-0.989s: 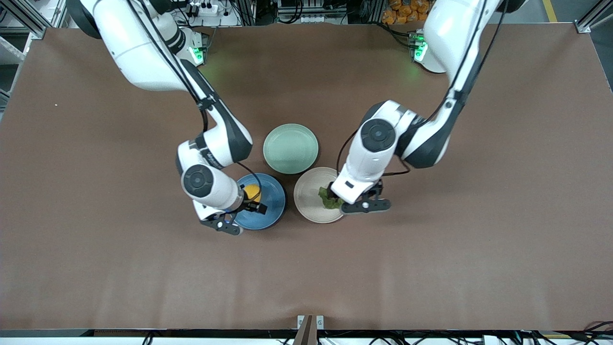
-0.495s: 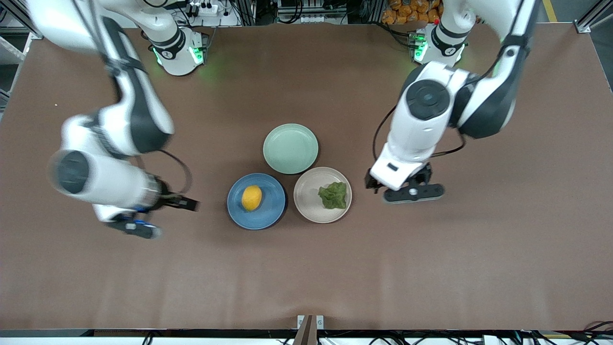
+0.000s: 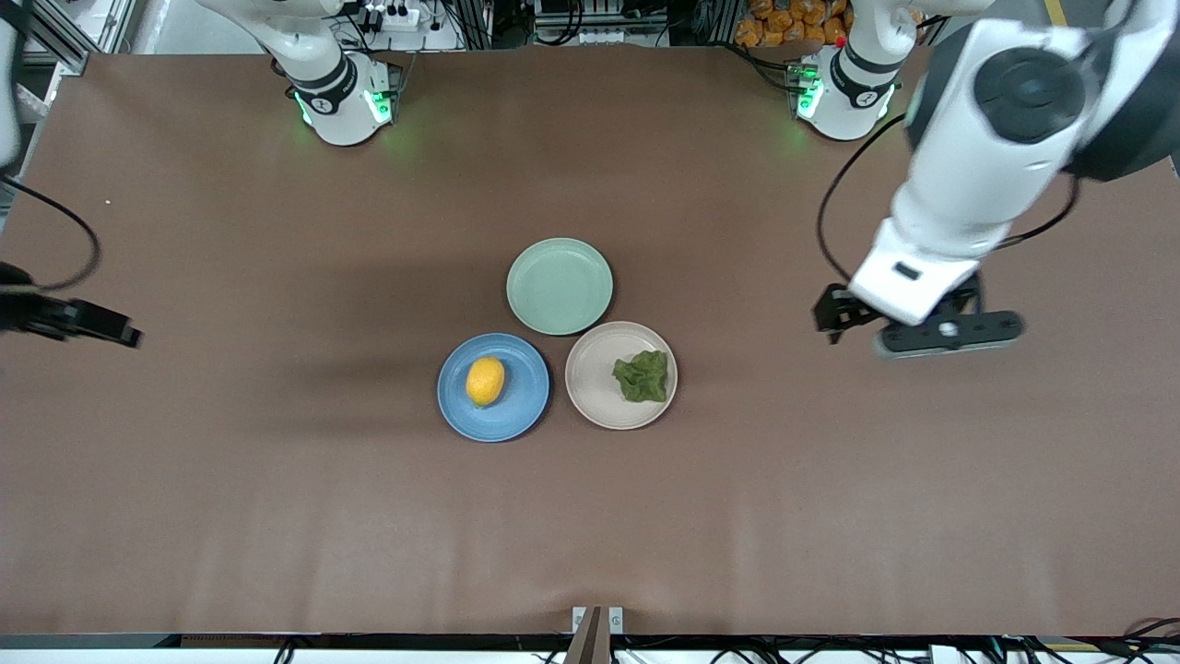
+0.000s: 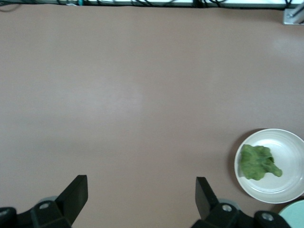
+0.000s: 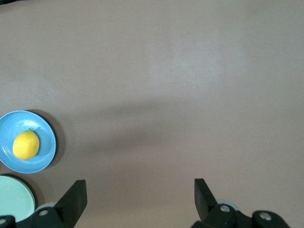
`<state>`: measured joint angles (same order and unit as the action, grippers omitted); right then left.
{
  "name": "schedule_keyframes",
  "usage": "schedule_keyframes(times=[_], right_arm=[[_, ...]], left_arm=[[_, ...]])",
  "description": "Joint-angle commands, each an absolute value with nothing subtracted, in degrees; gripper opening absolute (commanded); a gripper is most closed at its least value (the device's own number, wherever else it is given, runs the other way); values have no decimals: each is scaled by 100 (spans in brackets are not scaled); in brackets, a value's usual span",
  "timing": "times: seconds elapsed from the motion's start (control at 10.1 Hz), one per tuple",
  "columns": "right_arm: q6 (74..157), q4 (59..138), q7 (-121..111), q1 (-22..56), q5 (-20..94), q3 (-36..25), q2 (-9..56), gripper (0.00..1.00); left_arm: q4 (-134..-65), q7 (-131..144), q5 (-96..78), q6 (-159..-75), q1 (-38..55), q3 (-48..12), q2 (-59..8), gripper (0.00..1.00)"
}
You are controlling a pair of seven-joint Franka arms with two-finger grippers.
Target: Place lemon and lettuce in plates
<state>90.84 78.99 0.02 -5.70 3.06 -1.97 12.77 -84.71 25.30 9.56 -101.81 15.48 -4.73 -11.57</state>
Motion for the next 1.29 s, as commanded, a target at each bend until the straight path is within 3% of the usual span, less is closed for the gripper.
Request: schedule_keyframes(times=[0.0, 0.2, 1.19], right_arm=[[8704, 8086, -18, -545, 246, -246, 705, 100], [8411, 8086, 0, -589, 316, -448, 650, 100], [8394, 8086, 70, -580, 343, -281, 668, 100]], left_arm=[[-8622, 1981, 984, -9872, 1223, -519, -766, 100], [-8622, 1775, 993, -9660, 1125, -510, -589, 100], [-8631, 1740, 923, -9106, 1028, -501, -150, 100]])
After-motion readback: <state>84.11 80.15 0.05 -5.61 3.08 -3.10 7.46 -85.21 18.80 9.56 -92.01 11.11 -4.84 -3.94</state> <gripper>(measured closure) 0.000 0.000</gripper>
